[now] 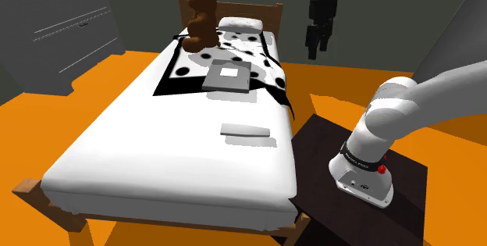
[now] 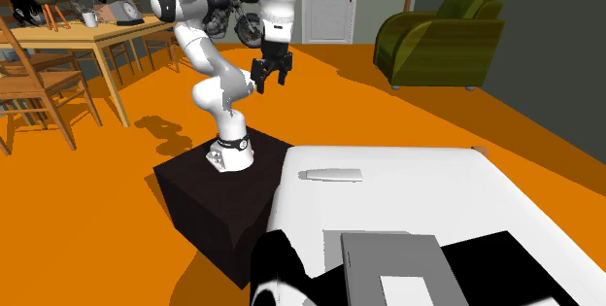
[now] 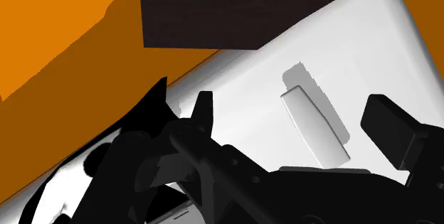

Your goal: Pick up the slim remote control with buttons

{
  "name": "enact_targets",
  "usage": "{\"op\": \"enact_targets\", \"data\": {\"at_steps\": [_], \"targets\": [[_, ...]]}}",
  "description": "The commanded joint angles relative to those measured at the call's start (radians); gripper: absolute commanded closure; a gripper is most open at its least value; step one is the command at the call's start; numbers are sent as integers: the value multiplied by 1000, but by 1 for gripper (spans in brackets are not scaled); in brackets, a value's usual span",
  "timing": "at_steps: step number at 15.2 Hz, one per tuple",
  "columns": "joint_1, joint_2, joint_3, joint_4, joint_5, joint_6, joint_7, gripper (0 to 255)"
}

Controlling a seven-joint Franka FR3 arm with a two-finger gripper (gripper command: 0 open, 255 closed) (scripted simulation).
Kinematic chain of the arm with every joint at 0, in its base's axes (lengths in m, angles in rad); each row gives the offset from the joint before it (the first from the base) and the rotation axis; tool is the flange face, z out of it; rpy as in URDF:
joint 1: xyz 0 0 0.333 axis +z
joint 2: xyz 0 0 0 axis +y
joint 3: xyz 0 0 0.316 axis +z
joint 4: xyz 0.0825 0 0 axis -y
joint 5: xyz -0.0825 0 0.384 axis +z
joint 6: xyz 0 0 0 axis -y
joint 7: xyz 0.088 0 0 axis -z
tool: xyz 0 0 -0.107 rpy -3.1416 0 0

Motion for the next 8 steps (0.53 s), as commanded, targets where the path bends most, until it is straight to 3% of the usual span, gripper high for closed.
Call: {"op": "enact_targets", "data": {"at_steps": [1, 8], "targets": [[0, 0, 0, 0, 0, 0, 0, 0], [62, 80, 13, -161, 13, 288, -76, 0]]}}
